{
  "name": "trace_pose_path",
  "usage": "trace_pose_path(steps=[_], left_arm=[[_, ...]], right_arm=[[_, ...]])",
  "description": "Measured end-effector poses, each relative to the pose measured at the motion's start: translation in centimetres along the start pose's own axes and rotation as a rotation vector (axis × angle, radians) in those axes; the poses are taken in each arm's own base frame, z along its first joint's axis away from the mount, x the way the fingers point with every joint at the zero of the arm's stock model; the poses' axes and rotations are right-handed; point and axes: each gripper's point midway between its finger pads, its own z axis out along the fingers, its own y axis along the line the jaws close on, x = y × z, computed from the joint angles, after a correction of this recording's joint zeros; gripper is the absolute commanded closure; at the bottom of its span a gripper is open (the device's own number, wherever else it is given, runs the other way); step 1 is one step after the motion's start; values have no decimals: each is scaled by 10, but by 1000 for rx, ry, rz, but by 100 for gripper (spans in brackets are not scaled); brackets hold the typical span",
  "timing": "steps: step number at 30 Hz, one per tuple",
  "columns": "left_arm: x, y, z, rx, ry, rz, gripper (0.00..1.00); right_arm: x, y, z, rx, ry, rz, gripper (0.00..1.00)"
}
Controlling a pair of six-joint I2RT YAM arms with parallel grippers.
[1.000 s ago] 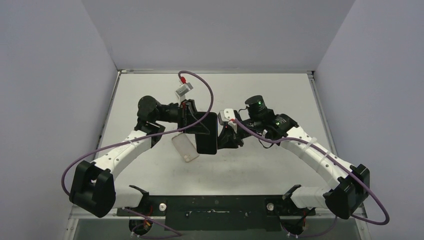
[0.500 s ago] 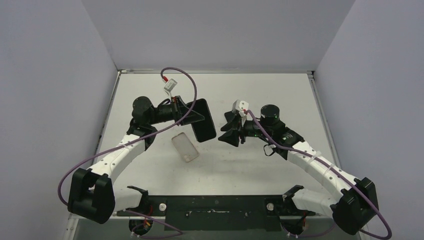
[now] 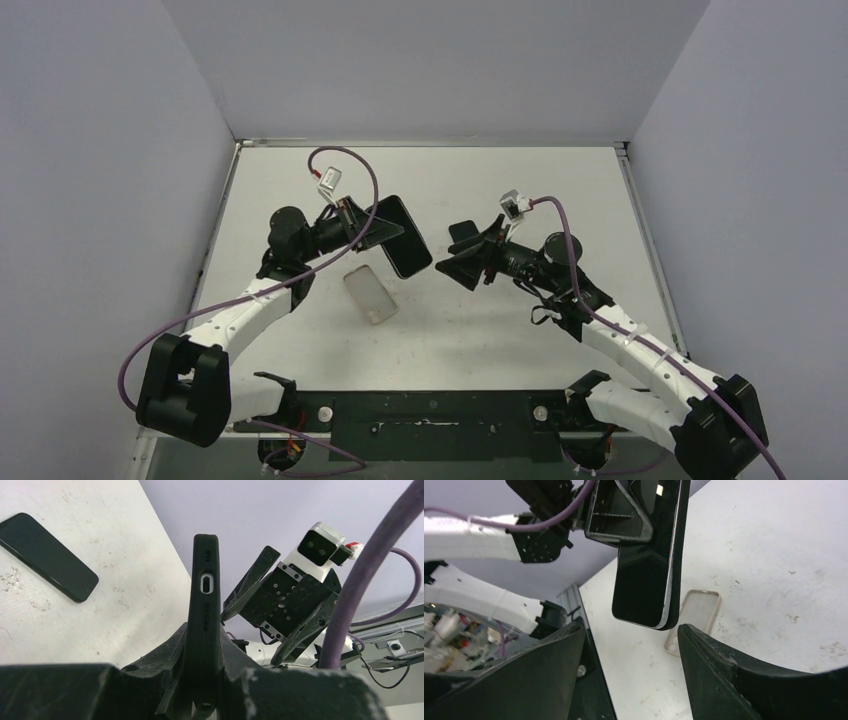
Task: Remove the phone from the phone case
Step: Remove the phone case from the phone.
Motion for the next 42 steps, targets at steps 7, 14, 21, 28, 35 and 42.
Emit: trace_pose_path(steps=[7, 14, 21, 28, 35, 42], left_arm=[[3, -2, 2, 13, -22, -53, 100], [2, -11, 5, 42, -34, -61, 100], [0, -16, 5, 67, -51, -74, 100], [-1, -21, 6, 104, -58, -101, 100], [-3, -23, 7, 115, -82, -111, 100], [-3, -19, 14, 98, -156, -107, 100]], right_arm=[[-4, 3, 12, -15, -58, 233, 42], [-5, 6, 17, -28, -75, 330, 45], [-8, 5, 17, -21, -92, 345, 46], [-6, 1, 17, -5, -99, 351, 48], [-10, 4, 18, -21, -113, 353, 54], [-6, 4, 22, -33, -98, 383, 54]])
